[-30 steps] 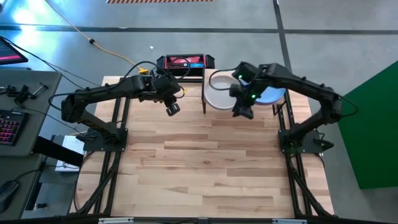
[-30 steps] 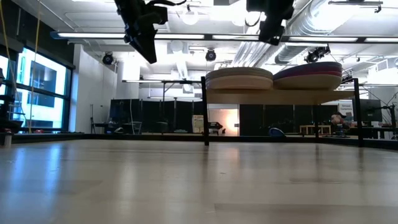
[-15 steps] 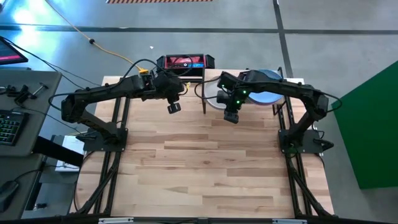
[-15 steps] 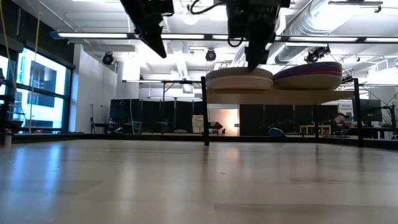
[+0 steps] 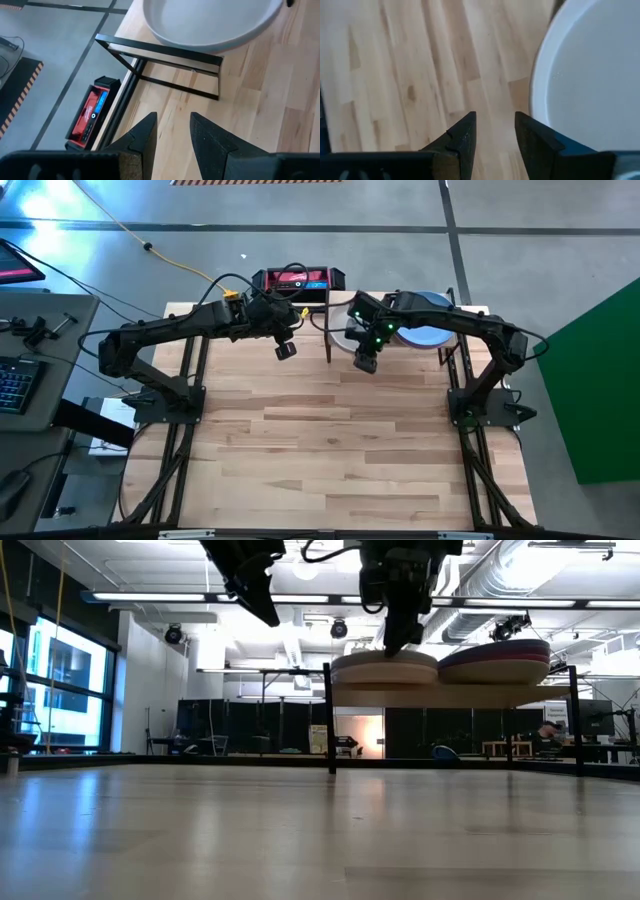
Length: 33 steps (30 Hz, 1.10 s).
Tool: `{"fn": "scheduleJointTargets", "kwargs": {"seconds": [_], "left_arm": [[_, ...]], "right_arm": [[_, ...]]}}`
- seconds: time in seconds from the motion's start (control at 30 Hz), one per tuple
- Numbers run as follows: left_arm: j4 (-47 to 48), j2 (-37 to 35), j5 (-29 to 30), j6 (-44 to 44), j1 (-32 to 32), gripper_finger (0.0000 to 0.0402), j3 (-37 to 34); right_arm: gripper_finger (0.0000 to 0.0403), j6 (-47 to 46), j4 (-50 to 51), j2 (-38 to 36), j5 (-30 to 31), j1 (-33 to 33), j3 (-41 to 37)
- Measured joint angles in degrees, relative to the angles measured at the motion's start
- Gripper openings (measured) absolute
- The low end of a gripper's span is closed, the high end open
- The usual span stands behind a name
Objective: Place and stack plates onto a shelf
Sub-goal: Stack the gray plate on top of the light blue plate on the shelf, then return to Home Position
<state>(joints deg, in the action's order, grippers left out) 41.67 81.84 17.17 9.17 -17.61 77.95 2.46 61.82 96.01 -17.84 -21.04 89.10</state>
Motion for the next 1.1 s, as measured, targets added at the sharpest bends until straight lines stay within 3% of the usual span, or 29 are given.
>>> {"fn": "scheduleJointTargets", "kwargs": {"seconds": [0.53, 0.9, 1.1], "left_arm": [[0.0, 0.0, -0.09, 0.0, 0.0, 0.0104, -0.02], [0.01, 0.0, -0.07, -1.09, 0.0, 0.0104, -0.02], [0.58, -0.35, -0.14, -5.03, 0.0, 0.0104, -0.02]], "right_arm": [[0.0129, -2.21, -2.63, 0.0, 4.57, -2.87, 0.0], [0.0129, -2.11, -1.53, -1.35, 1.8, -2.29, 0.02], [0.0129, 1.48, -2.18, -5.71, 0.51, -0.83, 0.02]]}}
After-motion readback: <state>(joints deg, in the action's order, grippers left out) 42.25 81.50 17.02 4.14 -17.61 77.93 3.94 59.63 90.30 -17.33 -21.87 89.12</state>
